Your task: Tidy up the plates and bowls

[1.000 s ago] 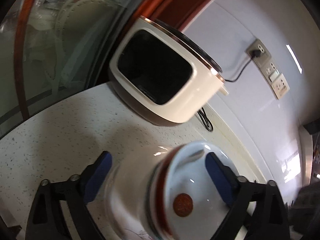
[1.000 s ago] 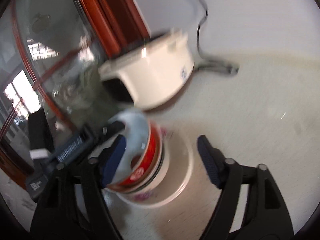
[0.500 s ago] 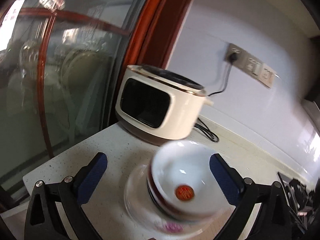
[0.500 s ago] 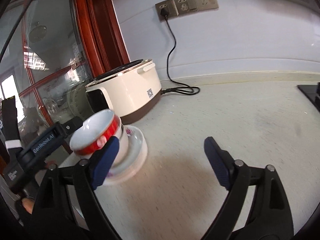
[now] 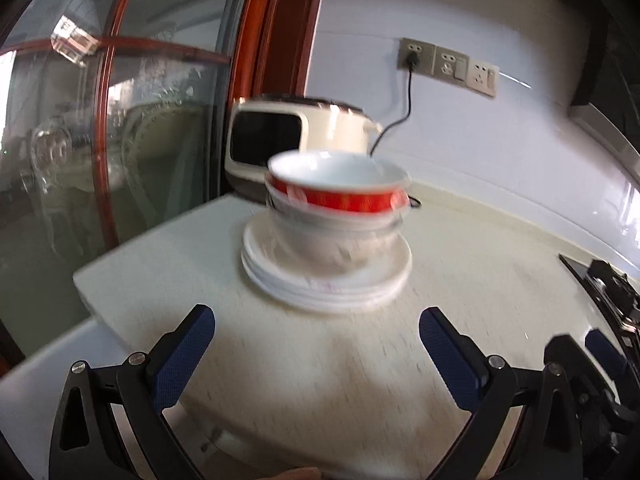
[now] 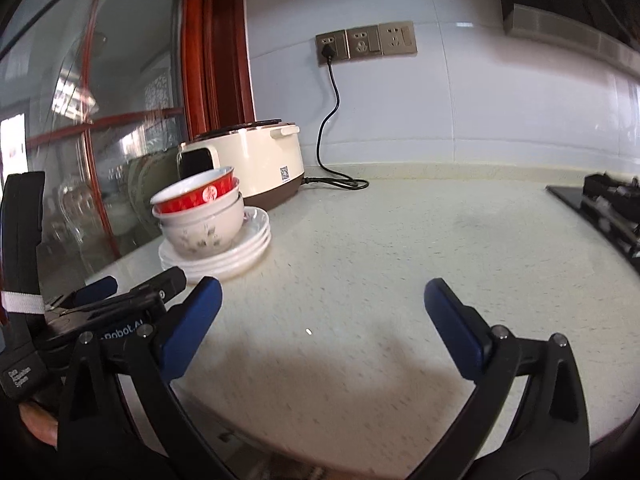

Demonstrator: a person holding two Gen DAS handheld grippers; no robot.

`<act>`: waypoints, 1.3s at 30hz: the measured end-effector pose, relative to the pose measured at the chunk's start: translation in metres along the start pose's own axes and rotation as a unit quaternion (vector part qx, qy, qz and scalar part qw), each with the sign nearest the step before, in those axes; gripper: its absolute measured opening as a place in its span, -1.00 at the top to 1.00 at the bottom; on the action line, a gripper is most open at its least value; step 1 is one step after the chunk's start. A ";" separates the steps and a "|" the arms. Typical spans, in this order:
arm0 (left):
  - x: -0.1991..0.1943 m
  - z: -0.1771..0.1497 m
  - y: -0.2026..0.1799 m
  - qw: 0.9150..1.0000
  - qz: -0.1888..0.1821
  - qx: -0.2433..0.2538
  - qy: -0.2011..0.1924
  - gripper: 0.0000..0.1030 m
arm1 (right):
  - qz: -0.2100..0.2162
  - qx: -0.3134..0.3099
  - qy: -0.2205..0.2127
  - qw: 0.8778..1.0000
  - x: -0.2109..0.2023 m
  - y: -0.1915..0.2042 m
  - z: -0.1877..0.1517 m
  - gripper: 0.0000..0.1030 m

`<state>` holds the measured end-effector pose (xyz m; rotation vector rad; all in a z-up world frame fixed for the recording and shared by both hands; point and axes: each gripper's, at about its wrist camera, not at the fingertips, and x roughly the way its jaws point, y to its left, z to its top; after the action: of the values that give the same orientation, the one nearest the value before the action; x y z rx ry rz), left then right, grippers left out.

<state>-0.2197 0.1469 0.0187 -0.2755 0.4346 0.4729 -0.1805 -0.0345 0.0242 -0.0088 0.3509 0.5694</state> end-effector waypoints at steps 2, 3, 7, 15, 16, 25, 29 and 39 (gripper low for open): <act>-0.004 -0.009 -0.003 1.000 0.001 0.007 0.005 -1.00 | -0.005 -0.012 0.004 1.000 -0.003 0.000 -0.005 -0.97; -0.007 -0.012 -0.003 1.000 0.001 0.011 0.005 -1.00 | -0.007 -0.017 0.005 1.000 -0.006 -0.001 -0.008 -0.97; -0.017 -0.022 -0.009 1.000 0.003 0.029 0.005 -1.00 | -0.011 -0.020 0.005 1.000 -0.015 -0.005 -0.016 -0.97; -0.024 -0.034 -0.020 0.998 0.005 0.060 0.005 -1.00 | -0.014 -0.023 -0.004 1.000 -0.022 -0.008 -0.020 -0.97; -0.025 -0.035 -0.020 0.998 0.004 0.059 0.006 -1.00 | -0.014 -0.023 -0.004 1.000 -0.022 -0.008 -0.020 -0.97; -0.030 -0.033 -0.010 0.998 0.010 0.054 -0.005 -1.00 | -0.020 -0.034 0.007 0.999 -0.019 -0.005 -0.026 -0.97; -0.032 -0.030 -0.005 0.999 0.012 0.049 -0.011 -1.00 | -0.020 -0.034 0.014 0.999 -0.018 -0.006 -0.028 -0.97; -0.034 -0.028 -0.003 0.999 0.018 0.046 -0.016 -1.00 | -0.016 -0.034 0.021 0.999 -0.018 -0.006 -0.031 -0.97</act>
<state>-0.2551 0.1215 0.0101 -0.1709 0.4293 0.4896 -0.2011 -0.0517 0.0006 -0.0926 0.3719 0.5507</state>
